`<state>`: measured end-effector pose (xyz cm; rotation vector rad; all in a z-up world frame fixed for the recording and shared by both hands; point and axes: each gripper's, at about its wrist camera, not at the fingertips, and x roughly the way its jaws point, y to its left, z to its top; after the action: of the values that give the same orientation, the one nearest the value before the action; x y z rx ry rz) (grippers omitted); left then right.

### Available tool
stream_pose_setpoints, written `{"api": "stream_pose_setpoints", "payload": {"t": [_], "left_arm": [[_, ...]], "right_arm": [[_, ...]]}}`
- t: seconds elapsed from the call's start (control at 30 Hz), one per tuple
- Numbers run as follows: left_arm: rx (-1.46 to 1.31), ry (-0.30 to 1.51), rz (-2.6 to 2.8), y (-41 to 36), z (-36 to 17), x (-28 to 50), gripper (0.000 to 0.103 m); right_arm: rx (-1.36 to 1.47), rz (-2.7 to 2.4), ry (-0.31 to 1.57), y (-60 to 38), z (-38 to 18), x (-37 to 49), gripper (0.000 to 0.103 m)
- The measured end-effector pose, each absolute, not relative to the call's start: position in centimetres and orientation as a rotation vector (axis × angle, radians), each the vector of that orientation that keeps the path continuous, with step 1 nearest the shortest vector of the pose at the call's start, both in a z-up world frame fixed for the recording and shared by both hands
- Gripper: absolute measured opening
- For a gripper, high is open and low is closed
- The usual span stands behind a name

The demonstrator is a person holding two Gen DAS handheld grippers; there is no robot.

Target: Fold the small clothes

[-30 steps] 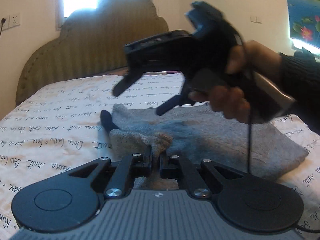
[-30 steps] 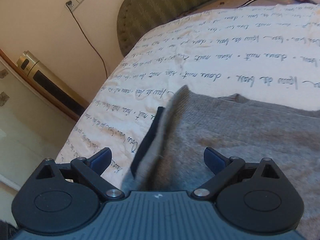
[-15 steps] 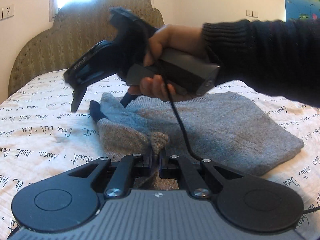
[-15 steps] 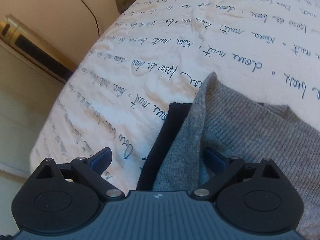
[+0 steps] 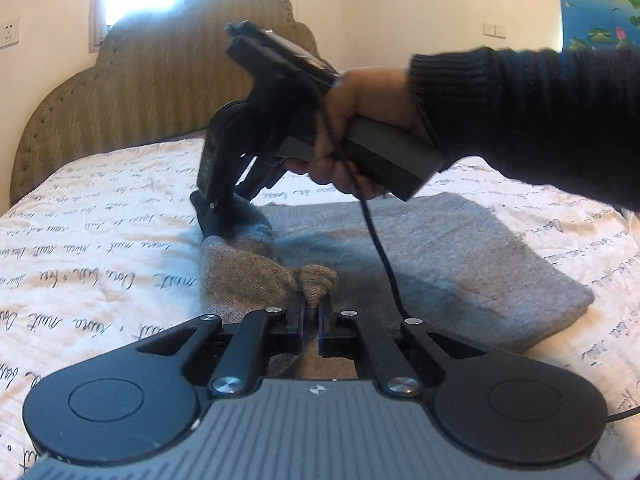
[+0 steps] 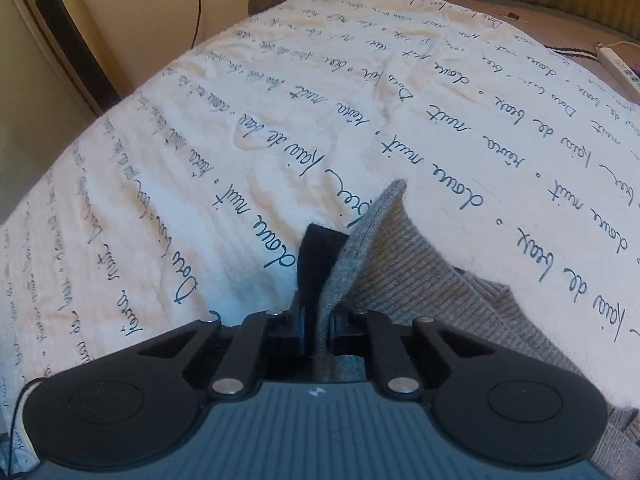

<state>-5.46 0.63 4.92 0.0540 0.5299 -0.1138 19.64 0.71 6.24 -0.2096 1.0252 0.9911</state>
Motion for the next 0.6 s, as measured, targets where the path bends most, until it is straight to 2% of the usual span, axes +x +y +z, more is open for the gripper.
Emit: {"api": "stream_pose_setpoints", "payload": {"t": [0.33,0.6], "left_arm": [[0.090,0.490,-0.414,-8.7,6.7,-4.2,0.004],[0.134,0.657,-0.587,-16.1,2.9,-2.3,0.000]], "right_arm": [[0.053,0.874,0.962,-18.4,8.7,22.1,0.009],[0.171,0.727,1.016,-28.3,3.5,23.1,0.009]]}}
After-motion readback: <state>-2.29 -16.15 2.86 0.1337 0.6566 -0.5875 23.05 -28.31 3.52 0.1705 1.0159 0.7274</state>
